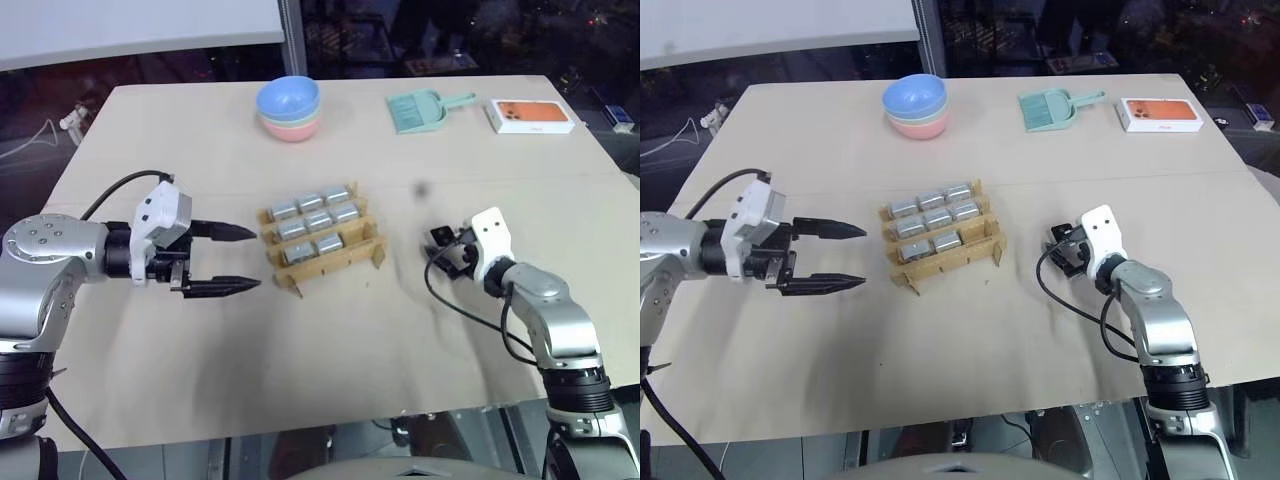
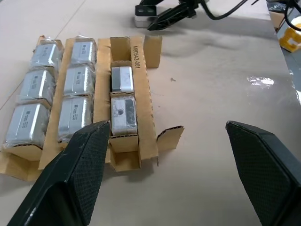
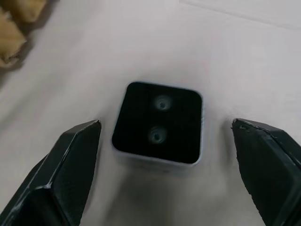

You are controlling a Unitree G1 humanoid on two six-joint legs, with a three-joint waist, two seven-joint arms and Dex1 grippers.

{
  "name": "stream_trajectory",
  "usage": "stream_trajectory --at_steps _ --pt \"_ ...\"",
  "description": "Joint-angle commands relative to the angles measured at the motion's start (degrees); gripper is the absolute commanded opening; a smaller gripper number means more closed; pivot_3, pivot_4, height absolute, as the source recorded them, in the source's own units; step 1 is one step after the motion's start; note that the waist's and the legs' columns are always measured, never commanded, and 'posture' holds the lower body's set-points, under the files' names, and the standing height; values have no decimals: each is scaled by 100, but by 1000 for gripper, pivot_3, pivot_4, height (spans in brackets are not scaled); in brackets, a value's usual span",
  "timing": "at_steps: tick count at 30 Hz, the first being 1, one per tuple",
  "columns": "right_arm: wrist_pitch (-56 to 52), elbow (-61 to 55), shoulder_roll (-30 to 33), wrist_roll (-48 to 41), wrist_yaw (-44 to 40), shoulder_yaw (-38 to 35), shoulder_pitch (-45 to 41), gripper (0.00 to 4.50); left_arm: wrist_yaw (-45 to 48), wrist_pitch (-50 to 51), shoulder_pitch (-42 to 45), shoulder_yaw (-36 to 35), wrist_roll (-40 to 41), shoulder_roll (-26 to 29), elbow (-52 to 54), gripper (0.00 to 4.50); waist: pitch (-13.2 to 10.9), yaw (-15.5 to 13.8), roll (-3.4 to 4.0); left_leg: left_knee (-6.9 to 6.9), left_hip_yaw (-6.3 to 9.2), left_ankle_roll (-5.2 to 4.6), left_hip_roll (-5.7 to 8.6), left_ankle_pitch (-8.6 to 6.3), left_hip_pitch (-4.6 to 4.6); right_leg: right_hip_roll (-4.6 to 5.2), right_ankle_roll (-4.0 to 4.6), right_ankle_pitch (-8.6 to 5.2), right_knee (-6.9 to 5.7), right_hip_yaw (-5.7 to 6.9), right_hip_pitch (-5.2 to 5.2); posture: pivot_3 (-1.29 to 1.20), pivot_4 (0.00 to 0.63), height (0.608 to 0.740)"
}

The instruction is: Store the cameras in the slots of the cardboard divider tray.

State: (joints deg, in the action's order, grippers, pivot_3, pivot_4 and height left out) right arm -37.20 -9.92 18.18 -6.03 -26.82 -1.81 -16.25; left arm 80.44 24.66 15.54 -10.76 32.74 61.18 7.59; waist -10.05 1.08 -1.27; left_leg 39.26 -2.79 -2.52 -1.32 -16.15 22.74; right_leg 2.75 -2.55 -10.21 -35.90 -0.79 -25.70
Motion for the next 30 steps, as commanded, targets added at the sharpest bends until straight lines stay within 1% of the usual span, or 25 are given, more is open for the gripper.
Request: stream_trajectory --at_steps 1,4,5,7,8,10,13,15,18,20,24,27,30 --pt "49 -121 -49 -145 118 -103 -28 4415 68 -67 66 -98 19 62 24 4095 0 -7 0 0 2 0 -1 0 0 -1 0 0 -1 2 0 0 150 740" --pt "81 -150 -1 -170 98 -13 6 3688 76 -38 28 -142 38 73 42 4095 0 -10 0 0 3 0 -1 0 0 -1 0 0 -2 3 0 0 150 740" --pt "92 -156 11 -179 97 -3 8 3291 68 -16 25 -165 68 60 58 4095 0 -10 0 0 2 0 -1 0 0 -1 0 0 -2 2 0 0 150 740" --pt "191 -152 87 -152 62 30 -10 2319 -61 103 147 -222 251 -71 152 4095 0 -11 0 0 2 0 -1 0 0 -1 0 0 -1 2 0 0 150 740" --pt "262 -164 151 -115 35 55 -16 1936 -193 204 244 -237 385 -183 238 4095 0 -12 0 0 2 0 -1 0 0 -1 0 0 -1 2 0 0 150 740" --pt "626 -170 379 55 -45 157 -55 1941 -434 365 410 -129 529 -427 408 4095 1 -40 -2 3 5 -1 0 0 2 0 0 0 -1 4 2 0 150 740" --pt "1449 -102 703 354 -170 364 -173 1941 -687 694 636 -72 808 -759 414 4095 2 -32 -3 7 5 -1 3 0 4 1 -3 1 -1 3 3 0 150 740" --pt "2302 -28 996 681 -335 606 -356 1941 -969 885 872 53 847 -1047 282 4095 1 -20 -2 7 5 -1 2 0 2 0 -4 2 -1 2 3 0 150 740" --pt "3447 -41 1144 877 -691 1002 -697 1941 -1533 1177 1305 411 696 -1593 107 4095 2 0 -3 8 5 -1 2 0 -2 -3 -5 2 -4 1 3 0 150 740" --pt "4524 119 1304 1310 -861 1417 -949 1941 -1818 1225 1551 644 574 -1956 31 4095 2 4 -4 8 7 -1 1 1 -5 -8 -6 3 -7 -1 4 0 150 740" --pt "6108 617 1255 1953 -696 1913 -1463 1941 -2485 1793 2013 814 749 -2646 -98 4095 2 -19 -7 12 9 1 2 2 3 -6 -5 4 -3 0 4 0 150 740" --pt "6900 1010 1232 2314 -490 2049 -1737 1941 -2682 2293 2173 810 963 -2822 -54 4095 2 -18 -7 16 7 6 3 4 5 -2 -5 4 -1 -4 4 0 150 740" --pt "7344 1276 1212 2524 -350 2087 -1905 1941 -2677 2653 2204 834 1126 -2753 77 4095 2 -16 -8 16 9 21 3 13 4 -2 -5 4 0 -7 3 0 150 740"
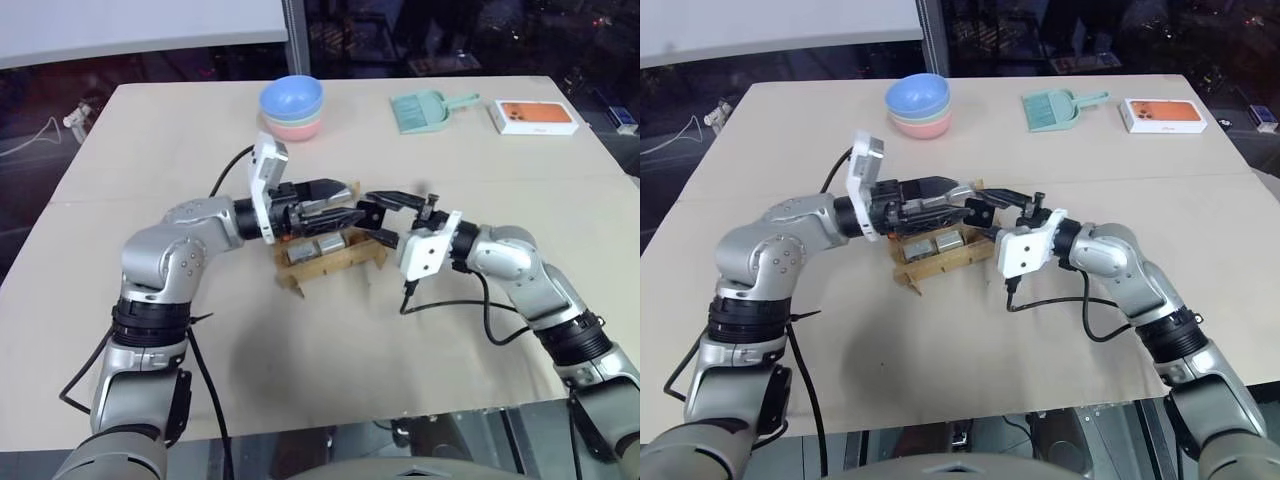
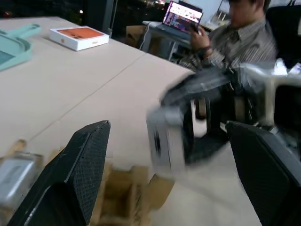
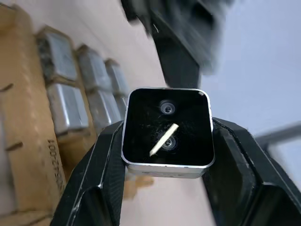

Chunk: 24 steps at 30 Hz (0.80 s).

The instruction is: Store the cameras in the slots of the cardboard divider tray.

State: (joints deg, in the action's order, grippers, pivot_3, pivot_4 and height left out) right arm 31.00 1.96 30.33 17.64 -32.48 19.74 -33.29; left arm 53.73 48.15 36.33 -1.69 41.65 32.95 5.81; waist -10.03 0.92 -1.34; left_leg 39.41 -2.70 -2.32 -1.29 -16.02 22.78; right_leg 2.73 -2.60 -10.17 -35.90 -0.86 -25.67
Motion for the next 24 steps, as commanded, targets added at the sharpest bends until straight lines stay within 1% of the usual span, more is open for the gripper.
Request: stream_trajectory --at_steps 1,4,9,10,11,12,14,16,17,22,24 --pt "641 153 -12 189 222 -48 -244 1941 -18 404 120 -80 283 90 289 4095 0 1 0 0 1 3 0 2 0 0 0 0 -1 1 0 0 150 740" --pt "864 304 -68 251 257 -22 -296 1941 11 642 96 -110 425 153 377 4095 0 0 0 0 2 5 -1 3 -2 -1 0 0 -4 1 0 0 150 740" --pt "1077 416 -105 305 240 -4 -307 1941 -18 741 108 -168 516 156 376 4095 0 0 0 1 4 5 -1 3 -4 0 1 0 -6 -1 1 0 150 740" --pt "1098 422 -118 303 242 -6 -298 1941 -12 746 115 -161 518 157 377 3533 0 0 0 1 4 5 -1 3 -4 0 1 0 -6 -1 1 0 150 740" --pt "1122 422 -132 295 232 5 -288 1941 -11 749 128 -156 514 150 368 3238 0 -1 0 1 4 5 -1 3 -4 0 1 0 -7 -1 1 0 150 740" --pt "1131 415 -152 267 215 17 -269 1941 0 764 137 -145 516 143 358 2737 0 -1 0 0 4 5 -1 3 -4 0 1 0 -7 -1 1 0 150 740" --pt "1129 391 -189 240 198 25 -238 1941 75 749 118 -79 471 176 356 1871 0 -1 0 0 5 5 -1 4 -4 0 1 0 -6 0 1 0 150 740" --pt "1127 376 -204 241 191 17 -238 1941 110 741 104 -66 456 193 350 766 0 -1 0 0 4 6 -1 4 -4 0 1 0 -6 0 1 0 150 740" --pt "1129 376 -202 241 188 14 -243 1941 119 733 103 -65 450 197 345 712 0 -2 0 0 5 6 -1 4 -4 0 1 0 -6 -1 0 0 150 740" --pt "975 345 -180 150 140 -38 -202 1941 190 722 83 -35 442 229 366 724 0 -2 0 0 4 6 -1 4 -4 0 1 0 -6 -2 1 0 150 740" --pt "607 198 -148 -38 -75 -59 -139 1941 232 724 65 -22 443 242 379 724 0 -3 0 0 4 5 -1 4 -5 0 1 0 -7 -1 1 0 150 740"
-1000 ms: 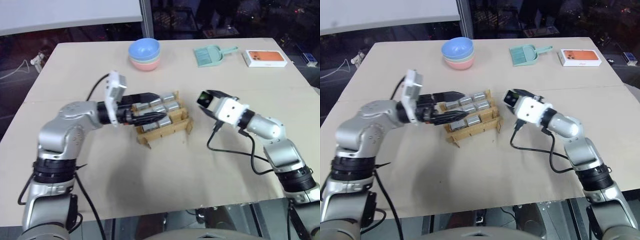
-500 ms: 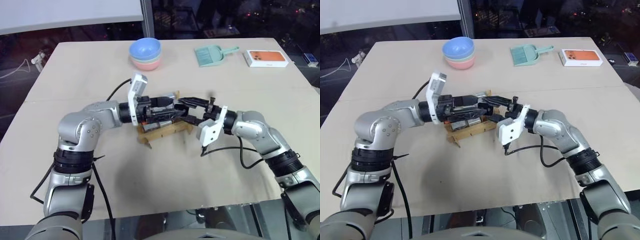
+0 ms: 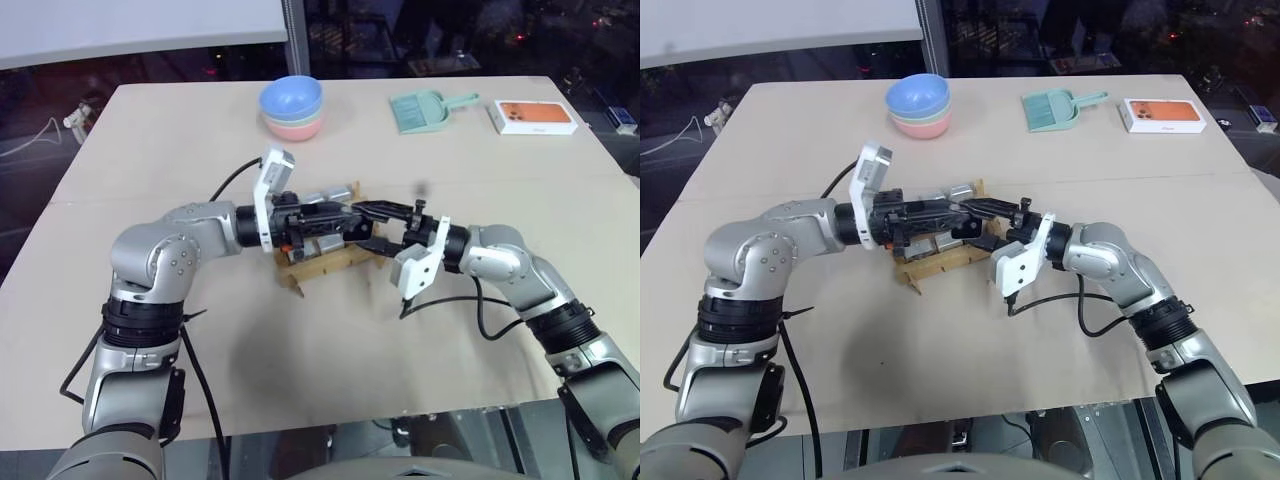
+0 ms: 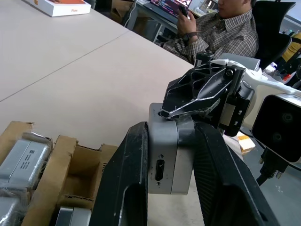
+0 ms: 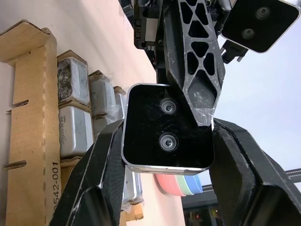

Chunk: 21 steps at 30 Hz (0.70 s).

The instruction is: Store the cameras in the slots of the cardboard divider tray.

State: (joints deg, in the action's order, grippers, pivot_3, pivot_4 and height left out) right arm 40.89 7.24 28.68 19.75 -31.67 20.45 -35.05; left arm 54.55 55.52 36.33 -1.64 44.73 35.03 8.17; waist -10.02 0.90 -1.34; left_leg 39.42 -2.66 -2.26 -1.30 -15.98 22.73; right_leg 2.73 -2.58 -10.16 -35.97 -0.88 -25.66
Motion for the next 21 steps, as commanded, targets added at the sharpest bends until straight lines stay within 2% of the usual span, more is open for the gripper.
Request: stream_trajectory --at_steps 1,5,6,7,12,14,16,18,21 --pt "-459 -391 20 -318 -201 -149 55 2441 176 -18 57 -21 134 40 146 724 0 -2 0 0 1 0 0 0 0 0 0 0 0 1 0 0 150 740" --pt "-832 -551 -71 -744 -264 -301 153 4266 156 -140 74 -35 41 -25 76 724 0 -5 0 0 1 0 0 0 0 0 0 0 0 -1 0 0 150 740" --pt "-1018 -600 -122 -844 -188 -413 200 4456 130 -257 72 -35 -35 -62 57 724 0 -7 0 0 1 0 0 0 0 0 0 0 0 -1 0 0 150 740" --pt "-1204 -649 -173 -959 -140 -512 239 4456 107 -340 66 -36 -91 -90 41 724 0 -9 0 0 1 0 0 0 0 0 0 0 -1 0 0 0 150 740" --pt "-3023 -1564 80 -3237 -1142 -974 814 4456 229 -1263 -86 101 -564 -258 14 724 0 -36 0 0 2 -1 1 -1 2 4 1 1 2 2 3 0 150 740" --pt "-4147 -2127 401 -4416 -1487 -1299 1217 4456 143 -1757 -123 107 -799 -451 -105 724 0 -75 0 0 3 -4 2 -3 4 5 1 1 4 3 4 0 150 740" --pt "-5200 -2461 827 -5801 -1811 -1938 1765 4456 142 -2364 -287 204 -1128 -630 -252 724 1 -122 0 1 7 -25 3 -15 4 9 0 1 7 4 6 0 150 740" --pt "-5896 -2558 1326 -6472 -2128 -2459 2262 4456 220 -2880 -501 347 -1452 -707 -347 724 2 -158 -1 1 5 -30 4 -18 0 11 0 1 10 4 11 0 150 740" --pt "-6270 -2373 1972 -6837 -2915 -3109 2899 4456 233 -3513 -758 449 -1812 -843 -588 724 2 -165 0 0 -10 -34 5 -20 0 8 1 0 11 1 10 0 150 740"
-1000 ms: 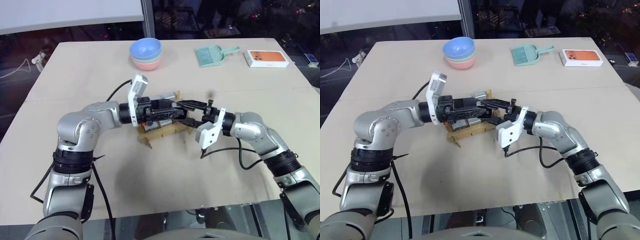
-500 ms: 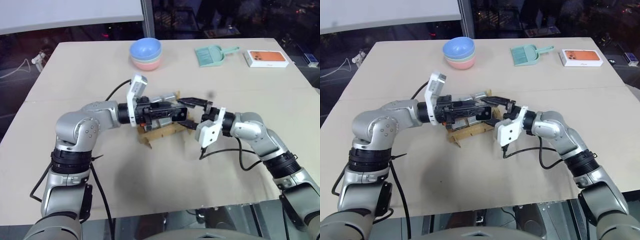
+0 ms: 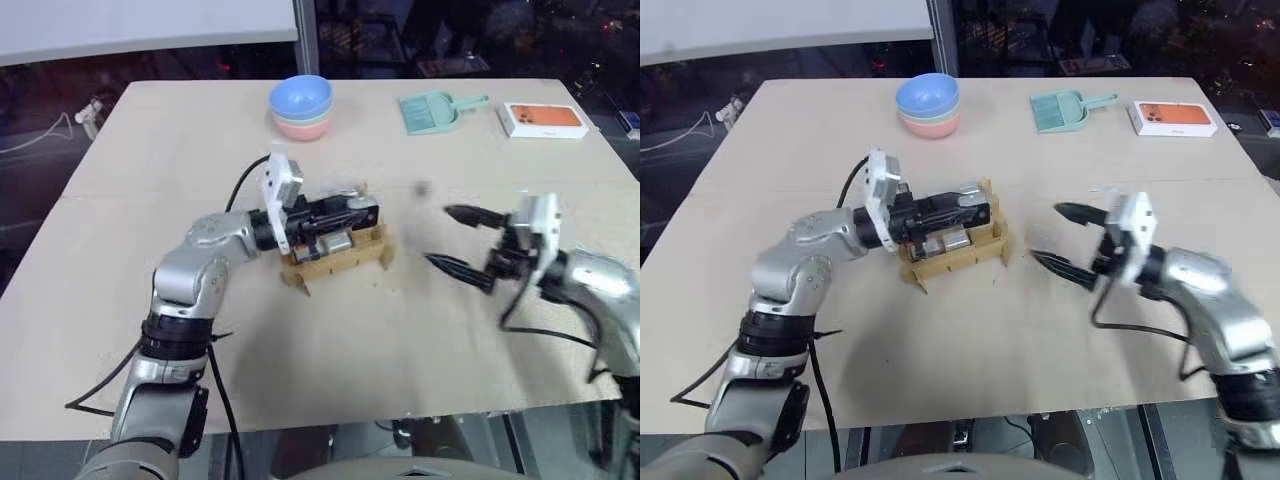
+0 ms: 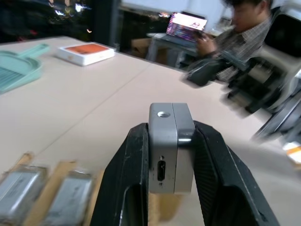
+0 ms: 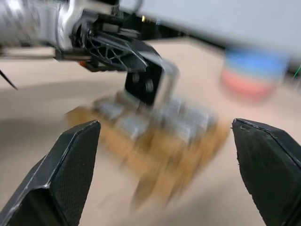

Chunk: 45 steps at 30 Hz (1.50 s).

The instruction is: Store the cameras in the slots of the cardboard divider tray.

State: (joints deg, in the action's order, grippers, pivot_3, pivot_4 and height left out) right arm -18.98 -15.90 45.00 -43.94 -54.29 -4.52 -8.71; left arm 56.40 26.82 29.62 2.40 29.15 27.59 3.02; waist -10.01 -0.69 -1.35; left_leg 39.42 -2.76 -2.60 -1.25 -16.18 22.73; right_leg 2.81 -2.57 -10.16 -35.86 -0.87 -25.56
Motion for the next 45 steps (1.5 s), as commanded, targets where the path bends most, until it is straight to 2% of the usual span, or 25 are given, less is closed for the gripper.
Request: stream_trajectory --at_steps 1,6,15,19,39,45 --pt "-326 46 497 -544 -949 -807 442 4456 51 -908 -151 67 -382 -156 -210 724 0 -4 0 0 -1 0 0 0 -2 -1 0 0 -2 1 1 0 150 740" --pt "-236 304 768 -447 -1737 -1295 1011 4456 154 -2080 -297 -40 -537 -645 -900 724 3 -4 0 1 1 -1 -4 0 -29 -9 0 -1 -5 1 23 0 150 740" --pt "-111 295 481 -380 -1785 -1588 1057 4456 234 -2938 -122 22 -930 -964 -1879 724 8 -15 1 4 7 -1 -2 0 -39 -8 -2 0 -3 5 39 0 150 740" --pt "-126 294 421 -337 -1780 -1612 1004 4456 151 -3051 -59 29 -1046 -1028 -2157 724 8 -12 1 4 5 -2 -2 -2 -80 -6 -3 -2 0 4 80 0 150 740" --pt "-74 263 243 -199 -1666 -1689 827 4456 81 -2007 140 678 -1747 -518 -1898 724 20 -8 10 4 13 -4 -3 -2 -95 -6 -2 -6 -1 1 93 0 150 740" --pt "-48 270 222 -171 -1667 -1712 832 4456 1 -1331 218 761 -1643 -477 -1425 724 21 -4 11 3 13 -4 -3 -2 -96 -6 -15 -18 -2 0 93 0 150 740"
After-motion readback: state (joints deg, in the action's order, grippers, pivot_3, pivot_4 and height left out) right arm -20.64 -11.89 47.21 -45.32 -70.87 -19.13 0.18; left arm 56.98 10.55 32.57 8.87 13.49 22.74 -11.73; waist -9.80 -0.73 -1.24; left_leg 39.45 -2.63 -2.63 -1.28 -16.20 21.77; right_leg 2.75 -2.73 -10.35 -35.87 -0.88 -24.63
